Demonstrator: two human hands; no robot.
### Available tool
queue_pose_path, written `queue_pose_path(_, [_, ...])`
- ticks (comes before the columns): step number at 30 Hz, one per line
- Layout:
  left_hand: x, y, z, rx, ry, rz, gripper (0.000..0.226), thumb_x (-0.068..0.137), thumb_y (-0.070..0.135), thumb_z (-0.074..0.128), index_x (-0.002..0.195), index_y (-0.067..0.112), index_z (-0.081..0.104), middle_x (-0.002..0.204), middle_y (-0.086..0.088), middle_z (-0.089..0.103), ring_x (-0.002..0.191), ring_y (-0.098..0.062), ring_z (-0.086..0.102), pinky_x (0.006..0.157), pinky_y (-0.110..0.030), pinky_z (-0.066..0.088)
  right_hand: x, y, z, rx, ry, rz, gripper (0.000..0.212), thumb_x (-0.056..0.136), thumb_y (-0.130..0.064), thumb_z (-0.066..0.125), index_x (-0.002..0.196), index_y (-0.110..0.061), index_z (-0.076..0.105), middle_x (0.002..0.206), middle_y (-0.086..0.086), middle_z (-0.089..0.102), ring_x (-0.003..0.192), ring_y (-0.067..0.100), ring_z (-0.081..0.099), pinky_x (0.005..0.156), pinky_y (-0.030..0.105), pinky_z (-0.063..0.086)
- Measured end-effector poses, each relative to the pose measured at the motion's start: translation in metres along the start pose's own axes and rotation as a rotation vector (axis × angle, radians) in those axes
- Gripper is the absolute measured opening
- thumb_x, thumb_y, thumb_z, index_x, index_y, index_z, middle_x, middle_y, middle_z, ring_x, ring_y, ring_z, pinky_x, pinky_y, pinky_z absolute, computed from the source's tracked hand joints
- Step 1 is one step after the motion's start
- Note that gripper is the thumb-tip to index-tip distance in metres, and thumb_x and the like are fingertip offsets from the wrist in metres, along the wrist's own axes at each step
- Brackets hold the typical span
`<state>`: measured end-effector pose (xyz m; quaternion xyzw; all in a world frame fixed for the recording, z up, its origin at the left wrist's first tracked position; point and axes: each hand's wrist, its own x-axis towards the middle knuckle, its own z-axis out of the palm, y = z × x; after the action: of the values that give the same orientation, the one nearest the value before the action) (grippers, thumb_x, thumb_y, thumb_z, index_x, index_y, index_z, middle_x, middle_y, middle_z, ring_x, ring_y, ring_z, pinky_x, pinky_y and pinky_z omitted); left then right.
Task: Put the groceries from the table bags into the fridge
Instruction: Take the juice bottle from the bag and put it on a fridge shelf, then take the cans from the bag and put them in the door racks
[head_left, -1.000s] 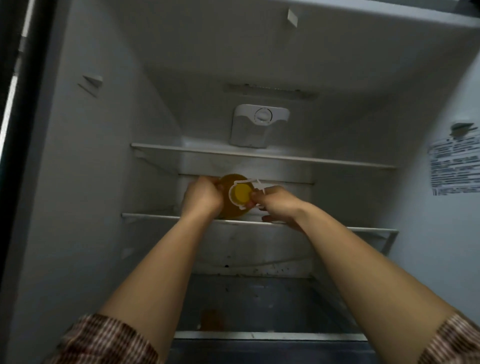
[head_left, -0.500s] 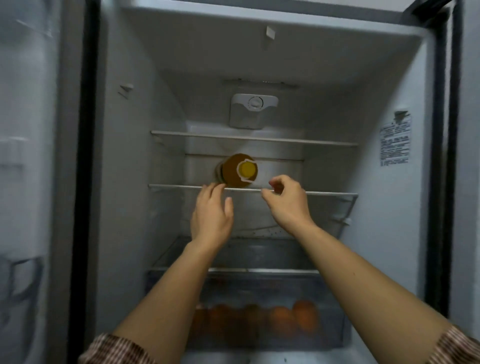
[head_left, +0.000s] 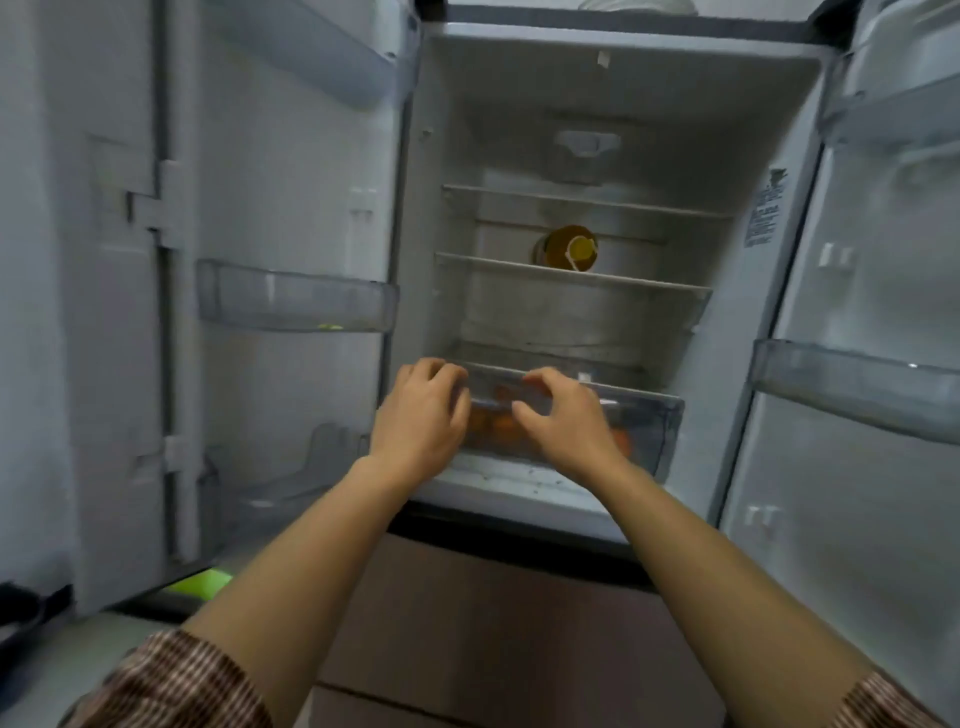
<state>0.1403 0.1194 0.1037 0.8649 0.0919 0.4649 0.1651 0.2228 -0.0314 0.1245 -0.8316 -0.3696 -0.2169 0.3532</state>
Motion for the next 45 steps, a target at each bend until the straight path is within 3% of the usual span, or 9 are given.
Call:
queue_pose_path(13, [-0.182, -0.105, -0.251, 0.336, 0.031, -0.232, 0.029, 0.093, 0.023, 0.052, 0.12, 0.014, 0.061, 0.124, -0.006, 0.057, 0.119, -0.026, 0.047, 0.09, -0.042, 0.046, -0.135, -0.23, 0.099, 0.171, -0.249, -0.273, 0.045, 0.09, -0.031, 0.062, 0.129, -0.011, 0.056, 0.13, 0.008, 0.06, 0.12, 0.024, 0.054, 0.1, 0.04, 0.044])
queue_pose_path(23, [-0.36, -0.237, -0.506, 0.658, -0.106, -0.498, 0.037, 0.094, 0.026, 0.05, 0.13, 0.02, 0.053, 0.13, -0.003, 0.052, 0.122, -0.021, 0.043, 0.09, -0.035, 0.042, -0.274, -0.488, 0.246, 0.228, -0.495, -0.477, 0.051, 0.091, -0.035, 0.059, 0.136, -0.013, 0.048, 0.136, 0.008, 0.053, 0.125, 0.026, 0.047, 0.102, 0.039, 0.04])
queue_pose_path(29, [-0.452, -0.299, -0.629, 0.756, -0.148, -0.73, 0.041, 0.093, 0.028, 0.05, 0.133, 0.019, 0.05, 0.134, -0.006, 0.05, 0.123, -0.025, 0.043, 0.095, -0.038, 0.042, -0.346, -0.63, 0.314, 0.276, -0.623, -0.596, 0.052, 0.092, -0.036, 0.057, 0.137, -0.014, 0.047, 0.137, 0.008, 0.052, 0.127, 0.026, 0.045, 0.104, 0.038, 0.037])
queue_pose_path(37, [-0.552, -0.384, -0.755, 0.867, -0.108, -0.995, 0.043, 0.096, 0.035, 0.045, 0.136, 0.019, 0.044, 0.136, -0.005, 0.045, 0.124, -0.025, 0.04, 0.093, -0.039, 0.045, -0.421, -0.785, 0.409, 0.317, -0.806, -0.798, 0.053, 0.091, -0.038, 0.055, 0.139, -0.017, 0.043, 0.142, 0.005, 0.049, 0.128, 0.025, 0.045, 0.103, 0.045, 0.041])
queue_pose_path(45, [-0.63, -0.511, -0.856, 0.893, -0.088, -1.141, 0.042, 0.098, 0.034, 0.043, 0.138, 0.021, 0.043, 0.139, -0.002, 0.043, 0.128, -0.022, 0.037, 0.093, -0.037, 0.044, -0.466, -0.923, 0.538, 0.331, -0.941, -0.909, 0.049, 0.091, -0.037, 0.053, 0.134, -0.016, 0.046, 0.132, 0.006, 0.052, 0.123, 0.027, 0.044, 0.099, 0.043, 0.041])
